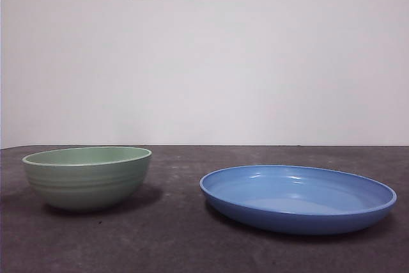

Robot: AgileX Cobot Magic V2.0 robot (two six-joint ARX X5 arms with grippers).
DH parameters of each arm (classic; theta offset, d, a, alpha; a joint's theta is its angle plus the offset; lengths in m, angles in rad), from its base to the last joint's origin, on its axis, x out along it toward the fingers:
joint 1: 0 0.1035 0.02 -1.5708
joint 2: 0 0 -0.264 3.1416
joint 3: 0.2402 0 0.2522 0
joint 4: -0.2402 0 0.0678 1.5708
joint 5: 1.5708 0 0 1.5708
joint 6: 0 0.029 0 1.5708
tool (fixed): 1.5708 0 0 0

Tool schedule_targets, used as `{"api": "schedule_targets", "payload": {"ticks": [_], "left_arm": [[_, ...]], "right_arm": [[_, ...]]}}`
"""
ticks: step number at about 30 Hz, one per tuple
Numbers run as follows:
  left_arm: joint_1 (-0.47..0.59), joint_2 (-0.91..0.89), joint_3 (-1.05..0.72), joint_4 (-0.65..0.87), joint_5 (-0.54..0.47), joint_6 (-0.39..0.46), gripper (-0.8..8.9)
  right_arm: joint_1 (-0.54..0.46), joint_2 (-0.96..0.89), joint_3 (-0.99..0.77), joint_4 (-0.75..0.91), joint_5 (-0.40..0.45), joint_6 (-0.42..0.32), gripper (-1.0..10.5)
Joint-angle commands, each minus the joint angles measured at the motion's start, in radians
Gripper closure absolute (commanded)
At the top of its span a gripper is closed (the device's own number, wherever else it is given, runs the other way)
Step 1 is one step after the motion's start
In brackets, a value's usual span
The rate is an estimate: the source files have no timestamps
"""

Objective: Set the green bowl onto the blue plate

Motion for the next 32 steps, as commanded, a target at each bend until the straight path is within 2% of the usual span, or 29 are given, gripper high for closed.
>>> {"api": "schedule_targets", "payload": {"ticks": [1,6,15,24,32], "left_arm": [[-0.002,0.027,0.019,-0.006,-0.058,0.048,2.74],[-0.002,0.085,0.018,-0.011,-0.117,0.073,2.83],[-0.002,0.253,0.018,-0.011,-0.147,0.074,2.87],[-0.002,0.473,0.018,0.011,-0.174,0.074,2.87],[-0.011,0.640,0.018,0.069,-0.177,0.074,2.96]], "right_arm": [[0.003,0.003,0.019,0.012,-0.002,-0.008,3.4],[0.003,0.003,0.019,0.011,-0.002,-0.008,3.4],[0.003,0.003,0.019,0.010,-0.002,-0.006,3.4],[0.003,0.004,0.019,0.002,-0.004,0.069,3.4],[0.003,0.004,0.019,-0.020,-0.004,0.075,3.4]]}}
